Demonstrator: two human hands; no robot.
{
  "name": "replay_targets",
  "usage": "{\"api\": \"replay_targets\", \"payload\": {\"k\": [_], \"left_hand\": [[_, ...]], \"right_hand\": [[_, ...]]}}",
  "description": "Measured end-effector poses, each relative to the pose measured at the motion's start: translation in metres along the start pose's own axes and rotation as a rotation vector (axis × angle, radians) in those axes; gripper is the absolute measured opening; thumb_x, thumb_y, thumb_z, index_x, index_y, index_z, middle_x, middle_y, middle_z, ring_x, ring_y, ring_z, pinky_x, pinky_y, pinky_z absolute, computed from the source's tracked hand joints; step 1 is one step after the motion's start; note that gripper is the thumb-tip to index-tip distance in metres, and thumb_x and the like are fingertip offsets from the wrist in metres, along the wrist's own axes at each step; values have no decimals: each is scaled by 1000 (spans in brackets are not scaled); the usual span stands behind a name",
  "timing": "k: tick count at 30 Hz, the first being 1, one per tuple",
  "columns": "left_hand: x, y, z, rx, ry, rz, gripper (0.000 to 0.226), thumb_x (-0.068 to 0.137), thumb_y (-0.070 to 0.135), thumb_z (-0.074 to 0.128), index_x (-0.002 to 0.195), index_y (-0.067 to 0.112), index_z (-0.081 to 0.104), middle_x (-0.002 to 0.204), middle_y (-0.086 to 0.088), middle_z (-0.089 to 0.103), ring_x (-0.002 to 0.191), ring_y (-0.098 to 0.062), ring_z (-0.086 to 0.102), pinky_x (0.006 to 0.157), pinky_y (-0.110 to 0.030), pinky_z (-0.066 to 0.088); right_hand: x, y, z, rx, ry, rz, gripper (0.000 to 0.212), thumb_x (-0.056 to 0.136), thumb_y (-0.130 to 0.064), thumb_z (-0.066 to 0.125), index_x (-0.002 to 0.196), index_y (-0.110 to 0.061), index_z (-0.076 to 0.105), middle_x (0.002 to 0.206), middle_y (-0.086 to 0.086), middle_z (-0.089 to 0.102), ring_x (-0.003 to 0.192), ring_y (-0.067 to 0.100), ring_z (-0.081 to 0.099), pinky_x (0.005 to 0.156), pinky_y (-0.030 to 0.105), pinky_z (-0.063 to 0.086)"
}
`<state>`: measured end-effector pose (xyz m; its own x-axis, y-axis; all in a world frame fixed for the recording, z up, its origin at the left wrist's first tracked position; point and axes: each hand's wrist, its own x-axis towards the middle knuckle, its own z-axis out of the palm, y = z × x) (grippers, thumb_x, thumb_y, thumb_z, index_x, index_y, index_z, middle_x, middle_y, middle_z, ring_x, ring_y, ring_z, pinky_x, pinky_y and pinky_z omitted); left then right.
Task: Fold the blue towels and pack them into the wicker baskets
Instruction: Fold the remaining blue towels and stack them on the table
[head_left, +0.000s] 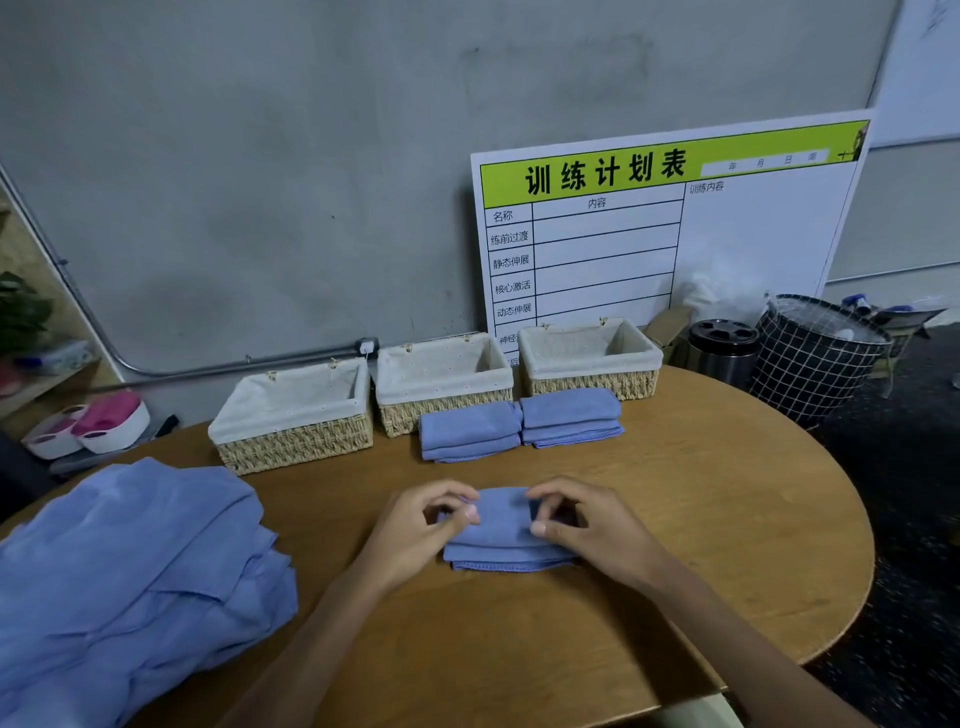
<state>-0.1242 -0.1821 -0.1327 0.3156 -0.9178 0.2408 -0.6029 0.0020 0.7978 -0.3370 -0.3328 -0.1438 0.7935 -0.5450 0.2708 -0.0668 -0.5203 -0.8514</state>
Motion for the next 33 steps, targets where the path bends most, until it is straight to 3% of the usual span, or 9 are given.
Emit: {"api": "replay_targets", "payload": {"k": [3,7,12,18,23,25,27,29,33], "left_hand": [[11,6,7,54,60,-22,14,98,29,65,111,31,68,85,14,75,87,0,69,82,-19,49],[27,6,18,257,136,-10,23,91,34,73,113,38,68,101,20,67,76,7,62,64,-12,44],[28,-16,26,243,75,-35,22,87,36,77,109,33,71,104,20,61,95,5,60,80,-21,49],[21,-36,25,198,46,-133,31,86,51,73,115,45,63,119,28,58,116,-4,51,101,-31,42],[25,-37,18,210,16,-149,40,83,57,72,119,42,62,117,27,60,114,0,54,96,-31,46],[25,-41,11,213,20,-161,51,75,72,69,117,45,62,112,25,62,110,1,57,92,-32,50],[24,-48,1,210,32,-178,68,60,91,59,113,49,62,107,22,64,104,2,60,89,-32,51],[22,-55,-13,232,32,-212,70,57,93,58,111,50,62,106,20,64,101,0,61,90,-36,53],[14,-72,-52,306,50,-264,67,54,97,53,105,54,60,108,18,65,99,-3,62,88,-39,54]], "right_hand": [[10,5,6,-67,161,39,19,91,-30,70,110,-35,68,87,-14,69,86,4,65,79,25,50],[29,7,17,-261,269,87,17,89,-35,72,103,-28,69,83,-17,61,79,2,59,70,24,47],[27,23,22,-363,267,114,18,87,-41,73,98,-27,68,96,-12,51,82,3,54,72,27,48],[21,35,16,-293,257,216,42,83,-51,73,118,-31,63,111,-8,57,95,6,56,80,25,48],[20,36,3,-152,169,245,50,84,-43,76,128,-31,58,106,-13,60,98,2,57,78,16,46],[22,37,0,-69,115,246,52,84,-38,77,131,-31,56,112,-11,61,103,3,59,80,15,48],[29,36,2,-22,76,238,54,83,-34,79,132,-30,55,118,-7,62,107,6,60,86,21,53],[40,33,11,-19,59,237,57,82,-34,80,133,-28,55,116,-4,64,105,8,62,90,30,55],[70,21,49,2,45,241,56,81,-33,82,129,-21,56,110,-3,65,100,11,64,84,29,56]]}}
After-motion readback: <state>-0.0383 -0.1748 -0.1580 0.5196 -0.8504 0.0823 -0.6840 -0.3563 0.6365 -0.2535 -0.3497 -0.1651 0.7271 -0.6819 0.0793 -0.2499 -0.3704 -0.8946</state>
